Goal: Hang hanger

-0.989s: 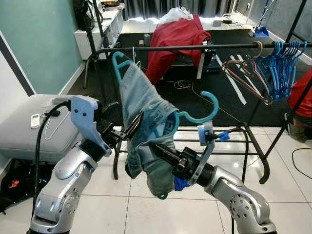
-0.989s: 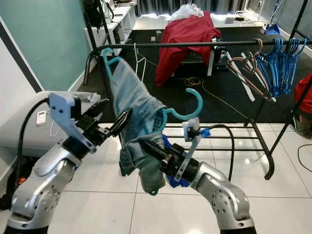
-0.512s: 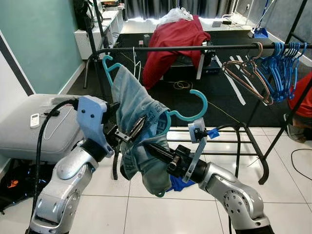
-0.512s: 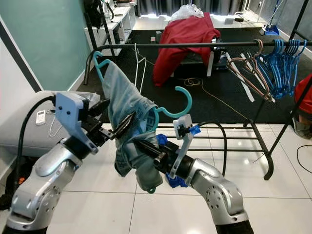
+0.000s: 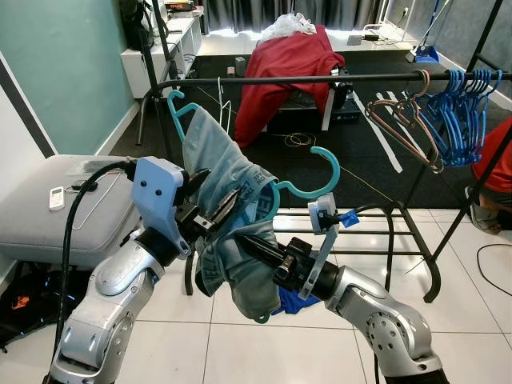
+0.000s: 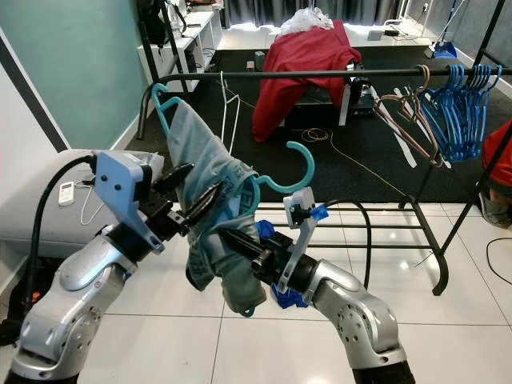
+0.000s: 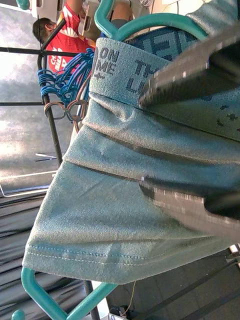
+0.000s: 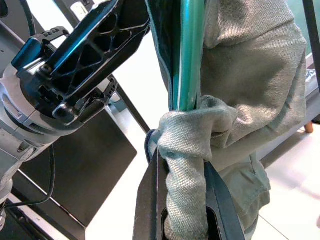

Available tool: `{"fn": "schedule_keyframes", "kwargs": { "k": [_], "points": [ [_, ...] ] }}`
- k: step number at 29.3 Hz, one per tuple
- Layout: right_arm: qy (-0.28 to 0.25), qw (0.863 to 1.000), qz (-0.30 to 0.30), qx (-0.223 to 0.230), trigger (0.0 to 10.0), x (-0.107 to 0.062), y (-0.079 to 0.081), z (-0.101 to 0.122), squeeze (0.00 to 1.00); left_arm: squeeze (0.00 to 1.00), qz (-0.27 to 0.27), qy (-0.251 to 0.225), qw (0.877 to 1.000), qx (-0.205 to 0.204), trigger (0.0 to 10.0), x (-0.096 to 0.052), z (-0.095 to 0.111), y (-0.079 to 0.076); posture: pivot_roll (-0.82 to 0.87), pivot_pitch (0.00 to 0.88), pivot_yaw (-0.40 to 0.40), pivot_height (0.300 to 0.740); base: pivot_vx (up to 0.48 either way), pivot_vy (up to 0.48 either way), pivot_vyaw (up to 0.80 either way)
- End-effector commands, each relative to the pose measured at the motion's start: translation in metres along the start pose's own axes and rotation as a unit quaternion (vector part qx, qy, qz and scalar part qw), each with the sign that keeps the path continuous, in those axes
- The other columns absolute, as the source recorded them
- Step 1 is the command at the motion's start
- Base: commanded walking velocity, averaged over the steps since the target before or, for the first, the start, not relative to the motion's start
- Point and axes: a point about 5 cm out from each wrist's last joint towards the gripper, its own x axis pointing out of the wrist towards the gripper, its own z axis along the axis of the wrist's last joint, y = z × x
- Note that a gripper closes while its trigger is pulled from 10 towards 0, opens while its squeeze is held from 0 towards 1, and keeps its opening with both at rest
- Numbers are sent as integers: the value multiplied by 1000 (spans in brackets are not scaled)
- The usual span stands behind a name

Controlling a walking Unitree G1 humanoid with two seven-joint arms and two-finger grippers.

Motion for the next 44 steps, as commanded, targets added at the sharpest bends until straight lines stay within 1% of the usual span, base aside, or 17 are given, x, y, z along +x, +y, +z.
{"fn": "schedule_keyframes", "kwargs": {
  "k": [1, 13, 20, 21, 22, 23, 24, 25, 28, 30, 36, 38, 39, 40, 41, 42, 44],
  "points": [
    [-2, 1000, 2, -10, 0, 4, 2, 3, 0, 0, 1, -2, 1000, 17, 0, 1, 2, 2, -60, 0, 23, 740, 0, 0, 0],
    [1, 1000, 5, -14, 0, 5, 3, 3, 0, 0, 2, -3, 1000, 24, 0, 3, 3, 4, -67, 0, 28, 740, 0, 0, 0],
    [20, 999, -3, -29, 0, 4, 1, 0, 0, 0, 1, -9, 1000, 29, 0, 6, 4, 4, -69, 0, 29, 740, 0, 0, 0],
    [67, 996, -24, -55, 0, 2, -5, -9, 0, 0, 18, -19, 999, 35, 0, 7, 9, 9, -69, 0, 29, 740, 0, 0, 0],
    [122, 988, -46, -87, 0, -5, -12, -19, 0, 0, 39, -30, 998, 38, 0, 8, 14, 16, -70, 0, 26, 740, 0, 0, 0],
    [122, 988, -46, -87, 0, -5, -12, -19, 0, 0, 39, -30, 998, 38, 0, 8, 14, 16, -70, 0, 26, 740, 0, 0, 0],
    [161, 979, -61, -109, 0, -10, -17, -26, 0, 0, 54, -38, 997, 40, 0, 8, 17, 21, -70, 0, 26, 740, 0, 0, 0],
    [161, 979, -61, -109, 0, -10, -17, -26, 0, 0, 54, -38, 997, 40, 0, 8, 17, 21, -70, 0, 26, 740, 0, 0, 0],
    [238, 958, -82, -141, 0, -29, -28, -38, 0, 0, 122, -60, 990, 46, 0, 4, 26, 42, -73, 0, 26, 740, 0, 0, 0],
    [254, 953, -71, -147, 0, -34, -26, -40, 0, 0, 145, -65, 986, 49, 0, 2, 28, 50, -73, 0, 26, 740, 0, 0, 0],
    [230, 964, -35, -131, 0, -39, -14, -31, 0, 0, 164, -52, 982, 75, 0, -3, 27, 58, -77, 0, 30, 740, 0, 0, 0],
    [206, 972, 7, -116, 0, -43, -1, -22, 0, 0, 179, -41, 979, 89, 0, -7, 26, 65, -82, 0, 35, 740, 0, 0, 0],
    [206, 972, 7, -116, 0, -43, -1, -22, 0, 0, 179, -41, 979, 89, 0, -7, 26, 65, -82, 0, 35, 740, 0, 0, 0],
    [195, 974, 37, -112, 0, -46, 8, -16, 0, 0, 186, -34, 977, 100, 0, -9, 25, 71, -85, 0, 38, 740, 0, 0, 0],
    [195, 974, 37, -112, 0, -46, 8, -16, 0, 0, 186, -34, 977, 100, 0, -9, 25, 71, -85, 0, 38, 740, 0, 0, 0],
    [187, 974, 58, -110, 0, -49, 15, -10, 0, 0, 190, -22, 974, 119, 0, -10, 23, 76, -87, 0, 40, 740, 0, 0, 0],
    [181, 974, 72, -114, 0, -52, 21, -4, 0, 0, 197, -8, 971, 135, 0, -13, 21, 82, -94, 0, 45, 740, 0, 0, 0]
  ]
}}
